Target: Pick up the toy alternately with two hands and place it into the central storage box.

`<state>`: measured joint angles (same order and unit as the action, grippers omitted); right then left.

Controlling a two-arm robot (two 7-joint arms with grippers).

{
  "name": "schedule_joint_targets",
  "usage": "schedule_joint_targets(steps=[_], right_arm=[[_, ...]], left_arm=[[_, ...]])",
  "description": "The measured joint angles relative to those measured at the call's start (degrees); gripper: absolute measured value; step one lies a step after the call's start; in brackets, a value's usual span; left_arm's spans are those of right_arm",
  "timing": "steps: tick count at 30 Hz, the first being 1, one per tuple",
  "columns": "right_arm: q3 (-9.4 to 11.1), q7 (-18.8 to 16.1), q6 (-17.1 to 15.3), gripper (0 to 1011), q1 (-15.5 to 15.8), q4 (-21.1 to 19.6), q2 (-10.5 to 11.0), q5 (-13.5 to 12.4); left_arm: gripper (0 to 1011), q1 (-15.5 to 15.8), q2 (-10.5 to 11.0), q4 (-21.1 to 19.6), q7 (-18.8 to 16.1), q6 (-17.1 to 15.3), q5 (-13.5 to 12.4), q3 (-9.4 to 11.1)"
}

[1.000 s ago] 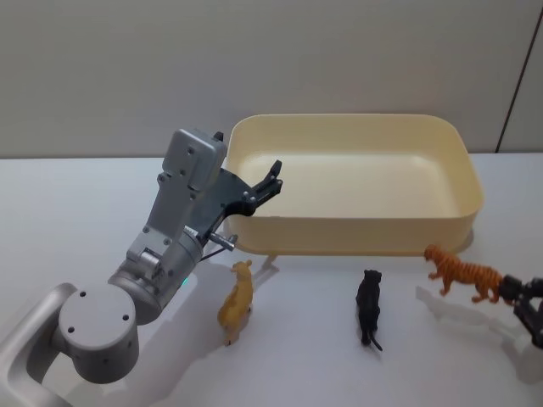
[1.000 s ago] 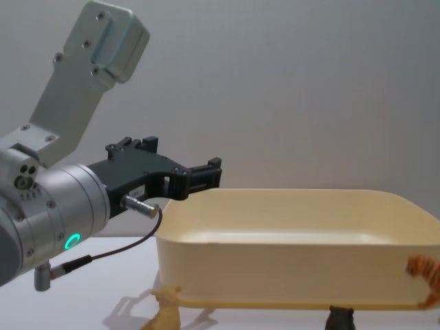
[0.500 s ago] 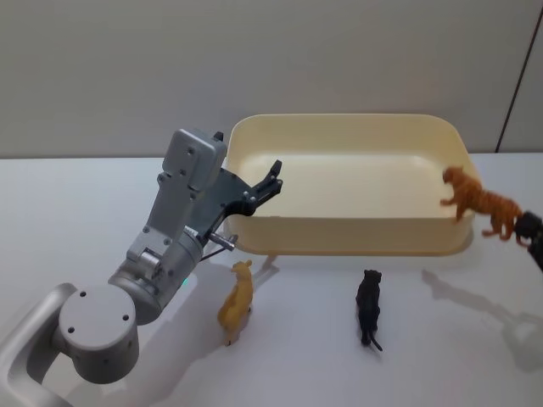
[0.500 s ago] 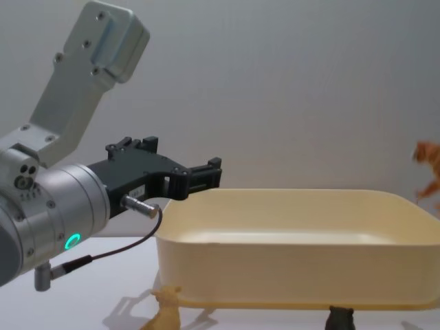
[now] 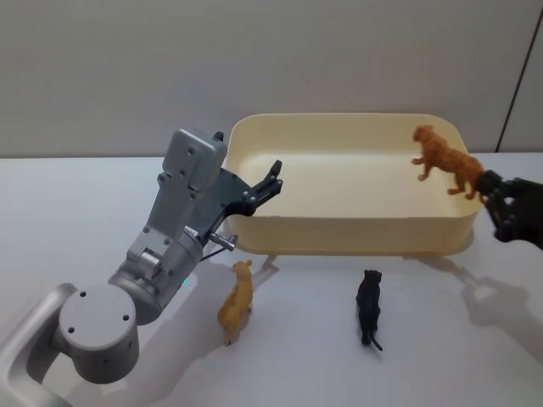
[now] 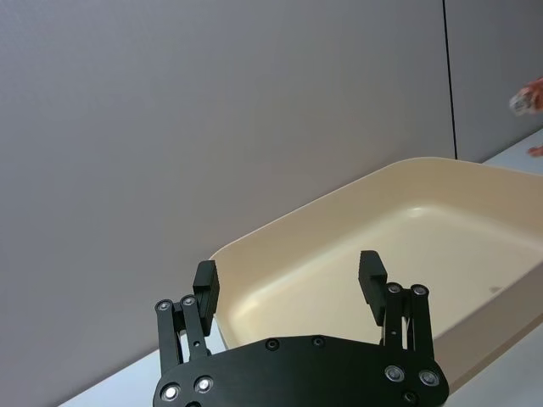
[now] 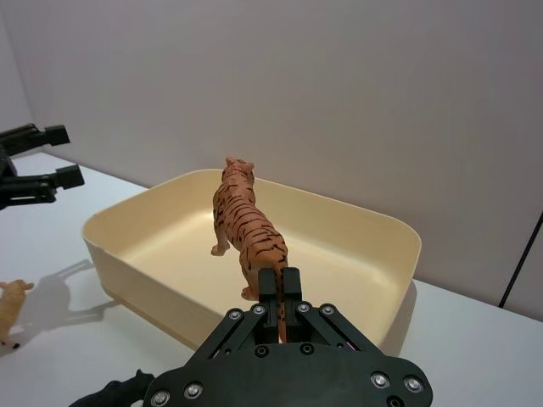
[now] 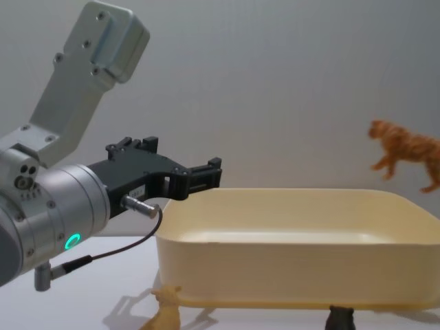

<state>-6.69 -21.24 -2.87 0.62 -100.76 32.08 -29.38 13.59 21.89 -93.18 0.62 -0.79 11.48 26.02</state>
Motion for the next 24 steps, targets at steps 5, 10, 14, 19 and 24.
schedule_joint_targets(steps=[5,10,14,19,24], right_arm=[[-3.0,1.9,-2.7,39,-4.3,2.3,-4.2,5.7],[-5.5,3.6,-4.2,39,-7.8,4.8,-8.0,10.2],[-7.3,5.3,-5.0,39,-10.4,6.8,-10.8,13.6],[-9.1,7.1,-5.6,124,-13.2,9.2,-13.8,17.1],[-10.1,8.1,-6.0,281,-14.8,10.7,-15.5,19.2]], left_arm=[[1001,0.0,0.0,0.0,0.0,0.0,0.0,0.0],[1001,0.0,0.0,0.0,0.0,0.0,0.0,0.0],[1001,0.0,0.0,0.0,0.0,0.0,0.0,0.0],[1001,0.0,0.0,0.0,0.0,0.0,0.0,0.0],[1001,0.0,0.0,0.0,0.0,0.0,0.0,0.0]])
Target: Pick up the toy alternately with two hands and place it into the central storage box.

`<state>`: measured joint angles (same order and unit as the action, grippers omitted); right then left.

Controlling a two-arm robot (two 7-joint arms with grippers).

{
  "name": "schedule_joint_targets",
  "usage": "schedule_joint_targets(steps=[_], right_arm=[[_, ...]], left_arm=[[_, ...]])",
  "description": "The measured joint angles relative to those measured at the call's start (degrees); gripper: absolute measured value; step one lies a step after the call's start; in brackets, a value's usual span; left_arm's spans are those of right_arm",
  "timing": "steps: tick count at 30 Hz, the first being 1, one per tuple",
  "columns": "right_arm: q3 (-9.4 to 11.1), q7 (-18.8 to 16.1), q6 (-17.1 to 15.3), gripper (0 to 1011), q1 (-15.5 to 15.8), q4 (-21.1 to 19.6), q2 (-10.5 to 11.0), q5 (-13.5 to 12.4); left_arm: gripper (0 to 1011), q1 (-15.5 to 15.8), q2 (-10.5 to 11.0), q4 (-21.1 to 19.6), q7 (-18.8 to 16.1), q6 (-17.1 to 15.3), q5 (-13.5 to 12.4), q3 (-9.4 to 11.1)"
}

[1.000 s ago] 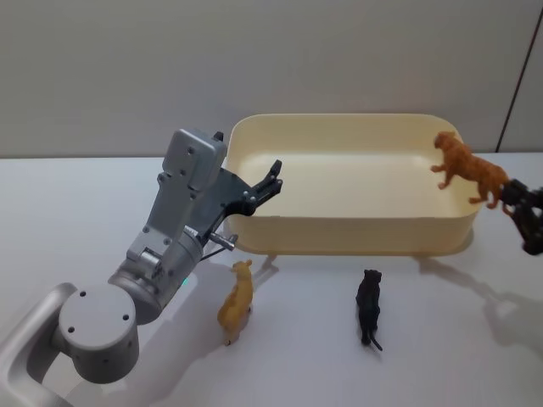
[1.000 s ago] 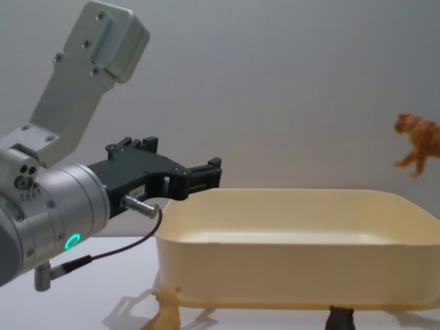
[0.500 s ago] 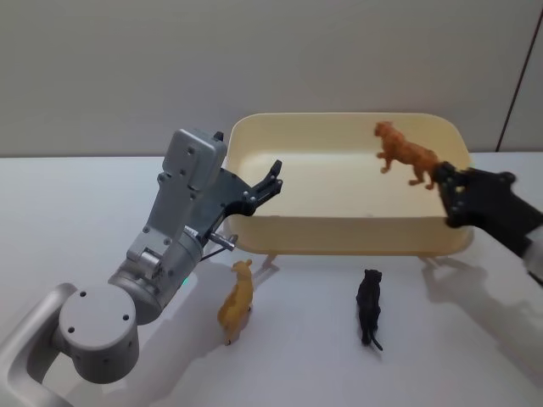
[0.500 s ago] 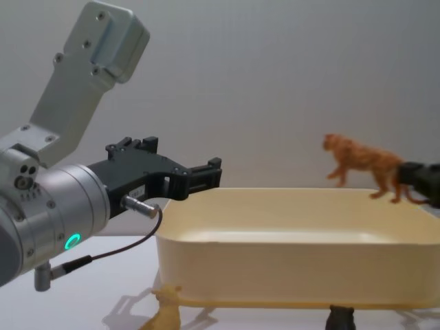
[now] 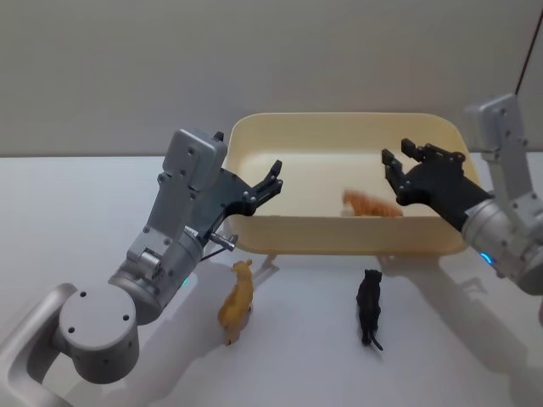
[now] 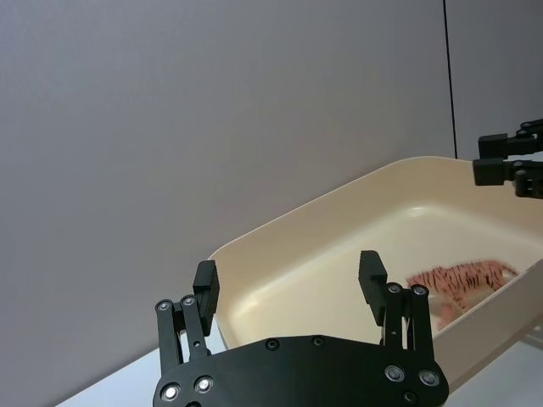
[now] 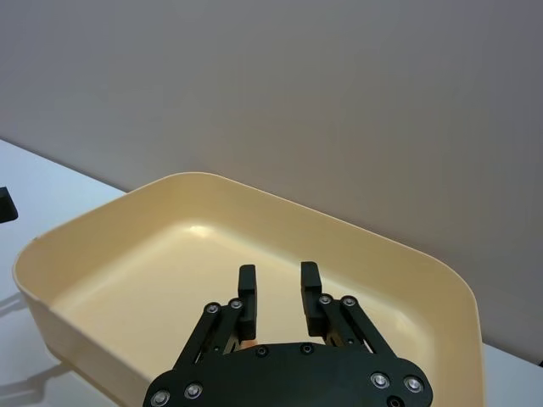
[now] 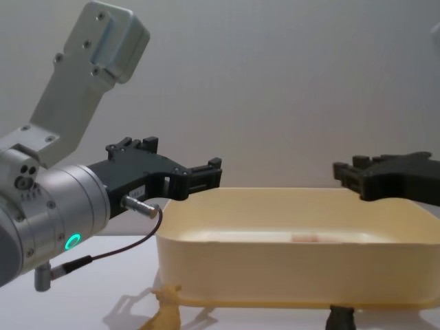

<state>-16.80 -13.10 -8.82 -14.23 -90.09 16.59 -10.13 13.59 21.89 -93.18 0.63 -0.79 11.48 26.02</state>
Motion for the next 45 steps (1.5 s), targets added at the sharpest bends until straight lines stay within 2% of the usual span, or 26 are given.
schedule_joint_targets(steps=[3,6,7,11,12,13,16,19,20,24,33,38,39,45], right_arm=[[-0.6,0.6,-0.2,403,-0.9,0.8,-1.0,1.2],[-0.9,0.9,-0.3,458,-1.4,1.2,-1.4,1.8],[-1.1,1.1,-0.4,516,-1.6,1.4,-1.8,2.1],[-1.4,1.4,-0.5,641,-2.1,1.9,-2.2,2.7],[-1.5,1.4,-0.5,641,-2.2,1.9,-2.3,2.9],[-1.5,1.5,-0.5,704,-2.3,2.0,-2.4,3.0],[-1.5,1.4,-0.5,768,-2.2,1.9,-2.4,2.9],[-1.3,1.0,-0.5,888,-1.6,1.0,-1.8,2.2],[-1.1,0.8,-0.5,888,-1.3,0.6,-1.5,1.9],[-0.3,-0.4,-0.8,997,0.5,-1.6,0.3,0.1],[1.2,-3.6,-1.4,1001,4.5,-6.4,4.4,-3.8],[2.4,-6.7,-1.5,1001,7.7,-10.0,7.9,-6.6],[2.4,-6.7,-1.5,1001,7.7,-10.0,7.9,-6.6],[3.9,-9.8,-1.4,1001,12.2,-14.3,12.7,-9.7]], left_arm=[[1001,0.0,0.0,0.0,0.0,0.0,0.0,0.0],[1001,0.0,0.0,0.0,0.0,0.0,0.0,0.0],[1001,0.0,0.0,0.0,0.0,0.0,0.0,0.0],[1001,0.0,0.0,0.0,0.0,0.0,0.0,0.0],[1001,0.0,0.0,0.0,0.0,0.0,0.0,0.0],[1001,0.0,0.0,0.0,0.0,0.0,0.0,0.0],[1001,0.0,0.0,0.0,0.0,0.0,0.0,0.0],[1001,0.0,0.0,0.0,0.0,0.0,0.0,0.0],[1001,0.0,0.0,0.0,0.0,0.0,0.0,0.0],[1001,0.0,0.0,0.0,0.0,0.0,0.0,0.0],[1001,0.0,0.0,0.0,0.0,0.0,0.0,0.0],[1001,0.0,0.0,0.0,0.0,0.0,0.0,0.0],[1001,0.0,0.0,0.0,0.0,0.0,0.0,0.0],[1001,0.0,0.0,0.0,0.0,0.0,0.0,0.0]])
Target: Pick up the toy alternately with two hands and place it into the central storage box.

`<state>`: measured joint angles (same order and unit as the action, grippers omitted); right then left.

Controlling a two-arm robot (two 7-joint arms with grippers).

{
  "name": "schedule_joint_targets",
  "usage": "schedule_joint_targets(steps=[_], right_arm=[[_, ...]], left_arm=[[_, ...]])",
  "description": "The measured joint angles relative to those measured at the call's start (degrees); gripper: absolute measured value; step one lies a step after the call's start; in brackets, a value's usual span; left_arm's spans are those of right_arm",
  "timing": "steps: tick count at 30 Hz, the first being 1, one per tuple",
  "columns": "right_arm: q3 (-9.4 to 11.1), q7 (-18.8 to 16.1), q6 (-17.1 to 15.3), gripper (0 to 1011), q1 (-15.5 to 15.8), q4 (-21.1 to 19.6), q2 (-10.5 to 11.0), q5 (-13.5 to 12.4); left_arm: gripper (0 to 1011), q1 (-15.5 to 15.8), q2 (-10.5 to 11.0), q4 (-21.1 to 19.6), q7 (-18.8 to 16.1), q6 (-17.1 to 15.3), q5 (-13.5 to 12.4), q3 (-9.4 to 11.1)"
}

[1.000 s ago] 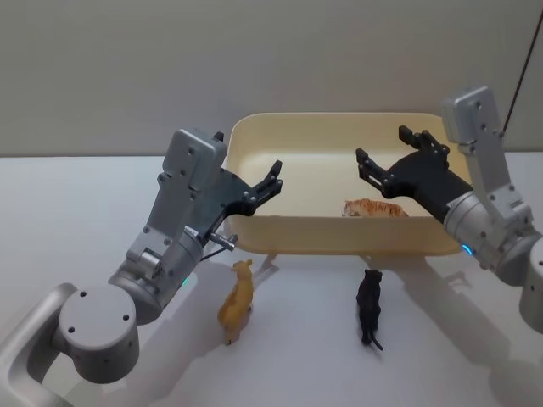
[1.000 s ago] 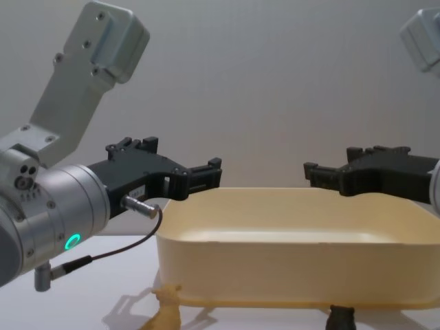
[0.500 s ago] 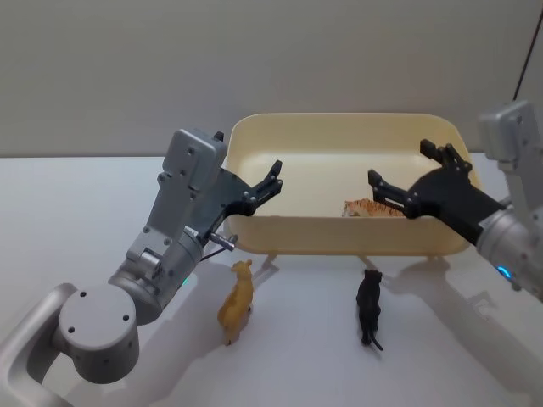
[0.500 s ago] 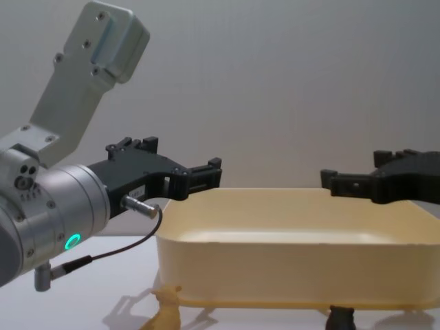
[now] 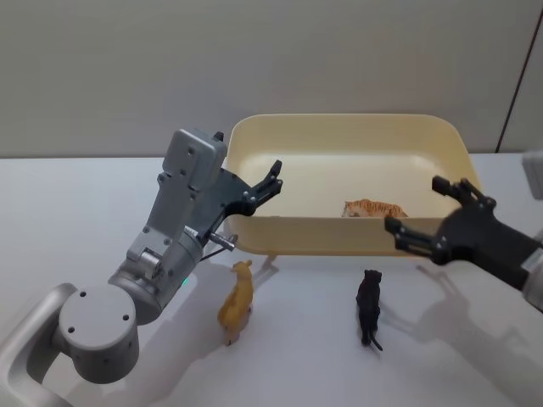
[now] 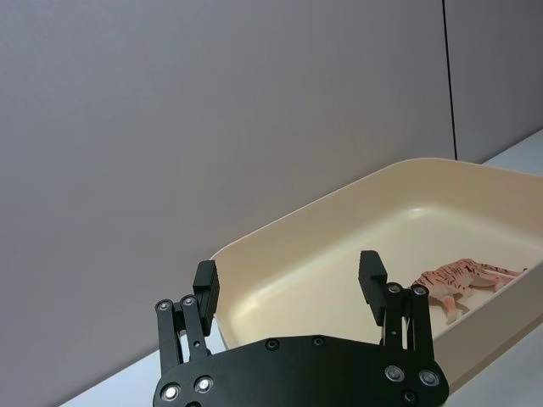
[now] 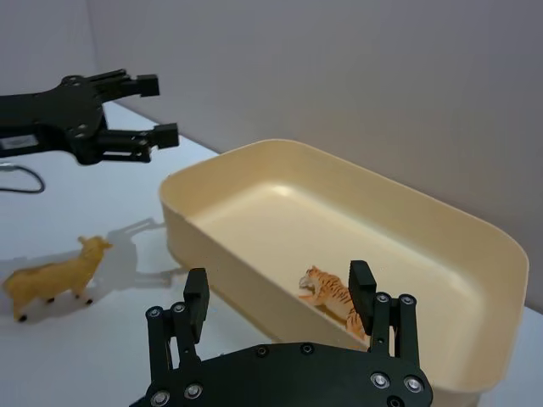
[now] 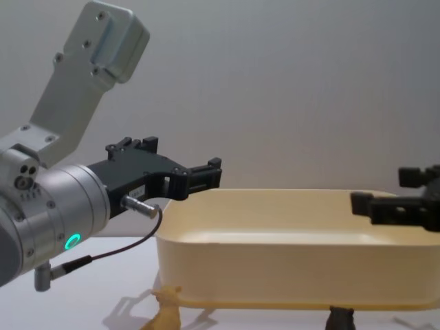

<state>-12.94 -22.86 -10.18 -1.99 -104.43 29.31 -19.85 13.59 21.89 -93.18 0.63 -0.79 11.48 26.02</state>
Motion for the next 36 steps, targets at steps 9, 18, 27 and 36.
schedule_joint_targets(steps=[9,18,27,36], right_arm=[[1.6,-2.6,0.6,1001,5.3,-3.5,5.6,-2.3],[2.2,-5.5,2.2,1001,9.1,-4.5,9.5,-2.1],[1.1,-7.7,2.4,1001,9.9,-4.4,9.4,-0.4],[-0.8,-7.0,0.2,1001,9.6,-3.8,7.0,1.5]], left_arm=[[1001,0.0,0.0,0.0,0.0,0.0,0.0,0.0],[1001,0.0,0.0,0.0,0.0,0.0,0.0,0.0],[1001,0.0,0.0,0.0,0.0,0.0,0.0,0.0],[1001,0.0,0.0,0.0,0.0,0.0,0.0,0.0]])
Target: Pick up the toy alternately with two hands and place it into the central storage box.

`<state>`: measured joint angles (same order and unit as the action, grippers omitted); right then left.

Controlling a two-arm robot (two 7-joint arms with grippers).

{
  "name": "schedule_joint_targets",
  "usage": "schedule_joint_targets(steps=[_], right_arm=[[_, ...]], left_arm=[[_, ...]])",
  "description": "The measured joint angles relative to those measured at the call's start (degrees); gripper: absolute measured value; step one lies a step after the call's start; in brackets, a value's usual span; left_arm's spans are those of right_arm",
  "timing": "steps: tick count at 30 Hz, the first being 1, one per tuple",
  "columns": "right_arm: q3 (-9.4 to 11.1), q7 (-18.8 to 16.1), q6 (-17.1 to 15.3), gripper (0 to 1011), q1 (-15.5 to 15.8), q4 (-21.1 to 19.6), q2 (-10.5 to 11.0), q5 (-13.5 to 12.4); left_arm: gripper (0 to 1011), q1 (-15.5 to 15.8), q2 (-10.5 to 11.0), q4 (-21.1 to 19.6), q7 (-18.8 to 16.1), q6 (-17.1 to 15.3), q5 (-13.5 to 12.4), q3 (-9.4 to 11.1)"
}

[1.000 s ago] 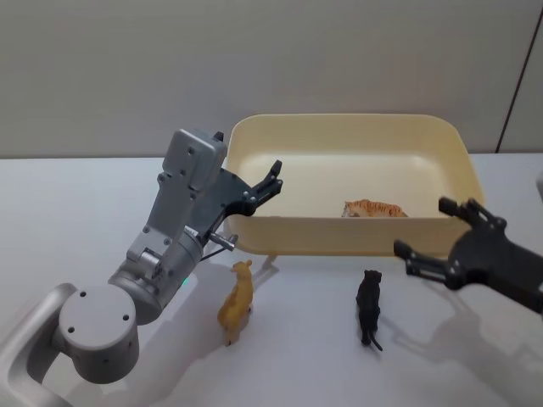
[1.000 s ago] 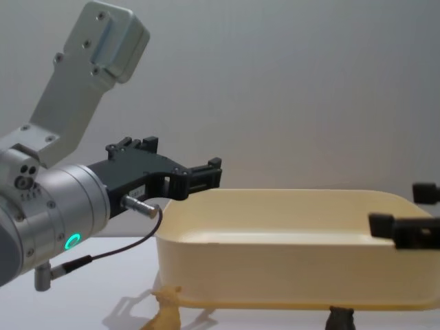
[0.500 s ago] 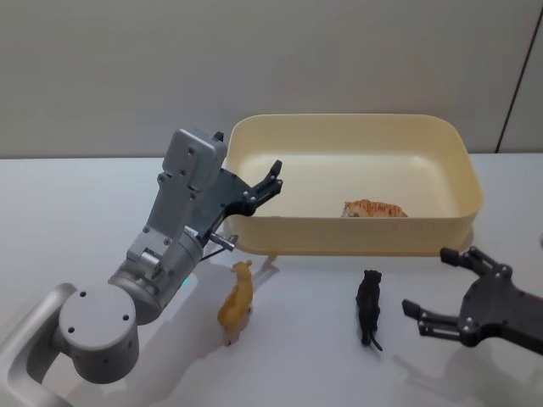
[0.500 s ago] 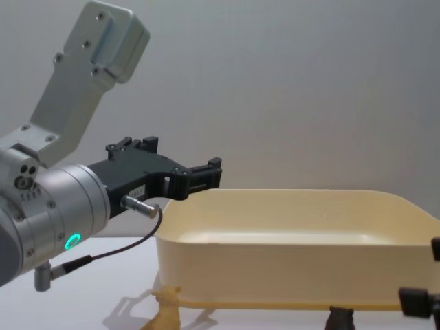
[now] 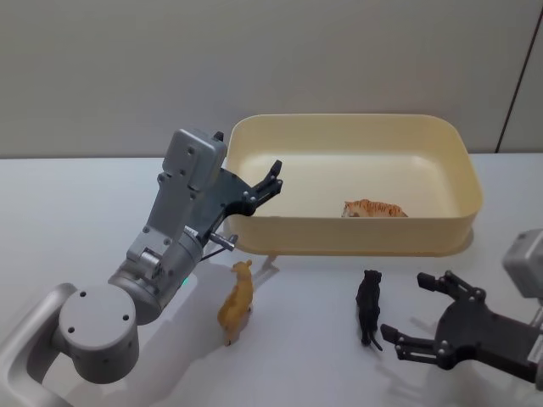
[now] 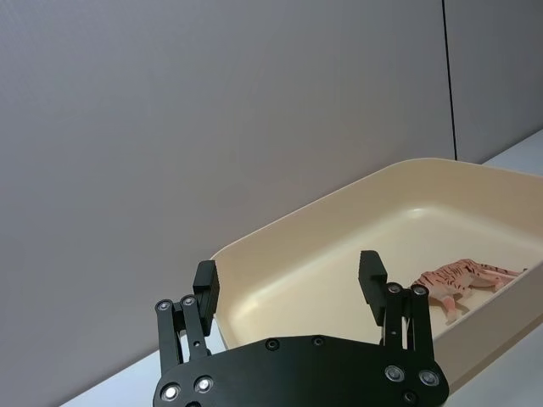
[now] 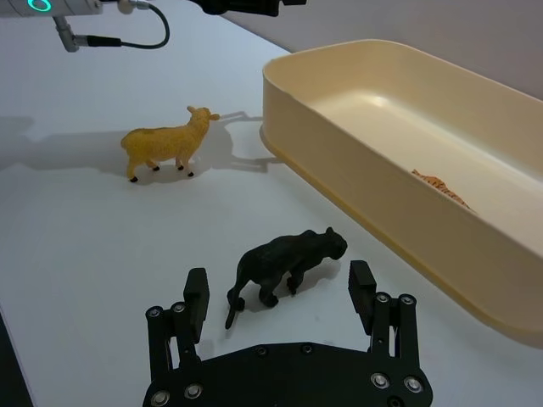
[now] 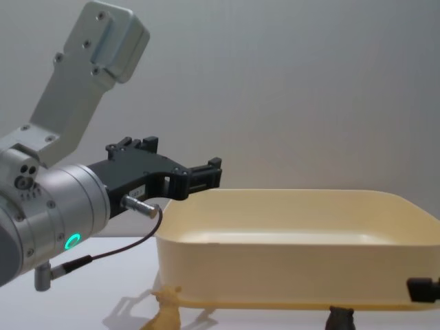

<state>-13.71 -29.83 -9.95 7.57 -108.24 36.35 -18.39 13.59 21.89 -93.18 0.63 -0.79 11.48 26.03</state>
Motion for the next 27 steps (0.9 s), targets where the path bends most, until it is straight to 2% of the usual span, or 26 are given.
schedule_joint_targets(steps=[9,14,27], right_arm=[[-2.2,4.0,-2.8,1001,-0.8,1.1,-3.6,3.3],[-3.8,6.2,-3.9,1001,-1.6,2.2,-6.3,5.5],[-6.6,10.5,-5.1,983,-3.5,5.2,-11.7,9.3]], left_arm=[[1001,0.0,0.0,0.0,0.0,0.0,0.0,0.0],[1001,0.0,0.0,0.0,0.0,0.0,0.0,0.0],[1001,0.0,0.0,0.0,0.0,0.0,0.0,0.0]])
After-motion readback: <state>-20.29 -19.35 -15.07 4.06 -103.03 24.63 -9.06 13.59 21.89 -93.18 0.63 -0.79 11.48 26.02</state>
